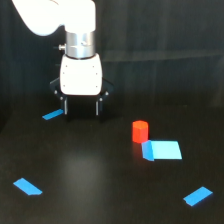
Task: Pick up the red object from the table
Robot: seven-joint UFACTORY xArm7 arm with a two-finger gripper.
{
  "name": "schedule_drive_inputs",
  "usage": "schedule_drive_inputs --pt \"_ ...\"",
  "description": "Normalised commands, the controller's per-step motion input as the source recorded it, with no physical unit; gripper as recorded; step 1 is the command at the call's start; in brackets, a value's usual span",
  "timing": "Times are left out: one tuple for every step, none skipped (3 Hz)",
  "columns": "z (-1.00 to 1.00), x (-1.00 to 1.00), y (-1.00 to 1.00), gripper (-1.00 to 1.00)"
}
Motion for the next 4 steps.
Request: schedule_drive_inputs --pt "-0.22 0.99 -0.14 0.94" --pt "-0.51 0.96 -0.23 1.0" --pt "-0.14 0.9 -0.37 1.0" --pt "-0.52 0.67 -0.74 0.55"
